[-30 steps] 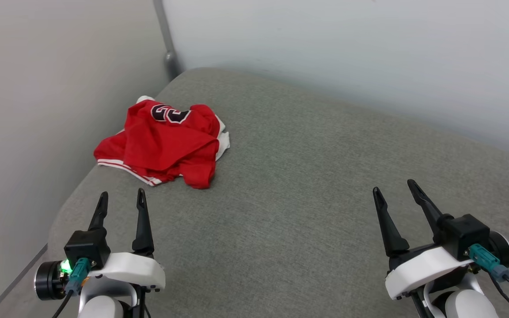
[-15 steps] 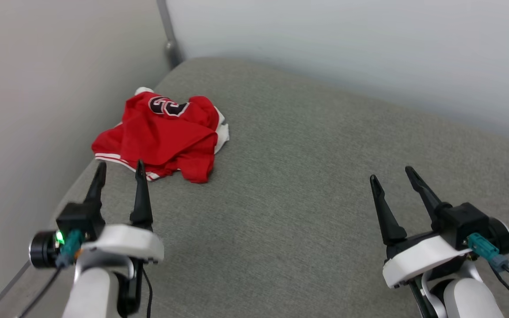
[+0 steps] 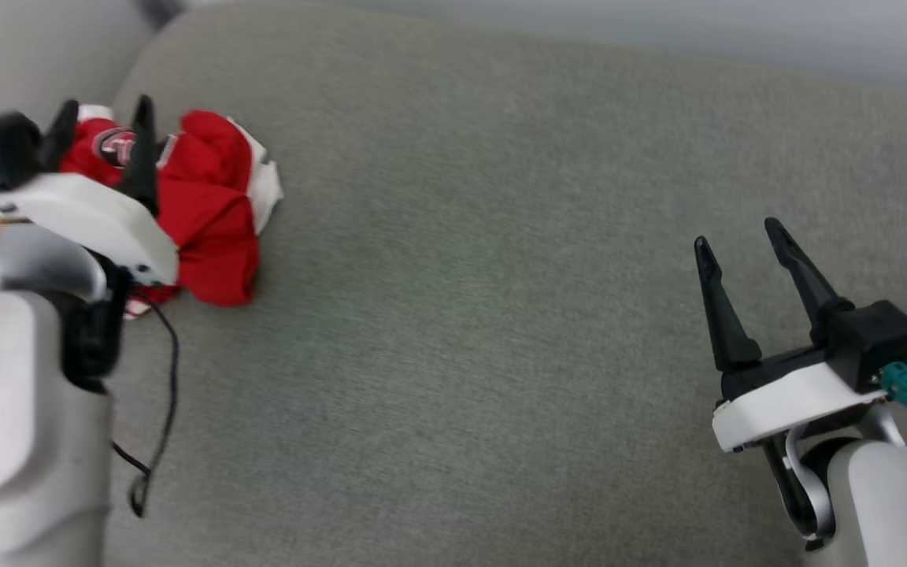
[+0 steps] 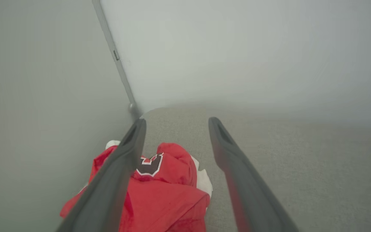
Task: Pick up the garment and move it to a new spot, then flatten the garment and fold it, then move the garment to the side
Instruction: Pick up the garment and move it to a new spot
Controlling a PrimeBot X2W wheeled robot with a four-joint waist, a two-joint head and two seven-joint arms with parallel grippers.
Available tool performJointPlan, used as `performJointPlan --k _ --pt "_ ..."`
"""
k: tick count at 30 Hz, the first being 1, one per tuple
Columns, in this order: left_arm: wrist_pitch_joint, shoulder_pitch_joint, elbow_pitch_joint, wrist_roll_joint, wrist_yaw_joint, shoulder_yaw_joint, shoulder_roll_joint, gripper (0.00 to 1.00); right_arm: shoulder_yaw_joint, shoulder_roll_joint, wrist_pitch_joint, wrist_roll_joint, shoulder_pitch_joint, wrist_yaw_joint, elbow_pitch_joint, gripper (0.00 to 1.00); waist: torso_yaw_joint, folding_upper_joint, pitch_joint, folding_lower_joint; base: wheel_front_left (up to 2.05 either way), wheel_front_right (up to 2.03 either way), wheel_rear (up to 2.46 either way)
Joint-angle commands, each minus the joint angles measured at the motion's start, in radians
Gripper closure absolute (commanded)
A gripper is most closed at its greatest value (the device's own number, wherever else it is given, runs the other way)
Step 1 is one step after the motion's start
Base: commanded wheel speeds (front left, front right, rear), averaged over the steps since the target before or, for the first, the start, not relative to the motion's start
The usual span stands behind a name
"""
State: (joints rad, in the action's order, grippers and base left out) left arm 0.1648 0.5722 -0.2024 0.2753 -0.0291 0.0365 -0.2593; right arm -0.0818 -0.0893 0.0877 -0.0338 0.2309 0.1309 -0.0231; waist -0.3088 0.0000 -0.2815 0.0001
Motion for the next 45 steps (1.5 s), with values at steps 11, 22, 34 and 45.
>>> performJointPlan --k 11,22,34,45 --pt "0.477 0.092 -0.259 0.103 -0.058 0.037 -0.203 0.0 0.004 0.0 0.036 -0.017 0.069 0.0 -0.011 0.0 0.148 0.0 -0.197 -0.0001 0.0 0.0 0.0" --pt "0.593 0.108 -0.444 0.129 -0.016 0.046 -0.234 1.0 -0.002 -0.002 0.056 -0.034 0.085 0.0 -0.054 0.0 0.172 0.0 -0.192 -0.0001 0.0 0.0 0.0" --pt "0.281 0.185 -0.444 0.052 0.002 0.015 -0.246 1.0 0.02 0.012 0.059 -0.038 0.019 0.0 -0.081 0.0 0.147 0.0 -0.051 -0.0001 0.0 0.0 0.0" --pt "-0.082 0.255 -0.405 -0.008 0.006 -0.047 -0.177 1.0 0.052 0.033 0.041 -0.042 -0.087 0.0 -0.079 0.0 0.139 0.0 0.169 -0.0001 0.0 0.0 0.0"
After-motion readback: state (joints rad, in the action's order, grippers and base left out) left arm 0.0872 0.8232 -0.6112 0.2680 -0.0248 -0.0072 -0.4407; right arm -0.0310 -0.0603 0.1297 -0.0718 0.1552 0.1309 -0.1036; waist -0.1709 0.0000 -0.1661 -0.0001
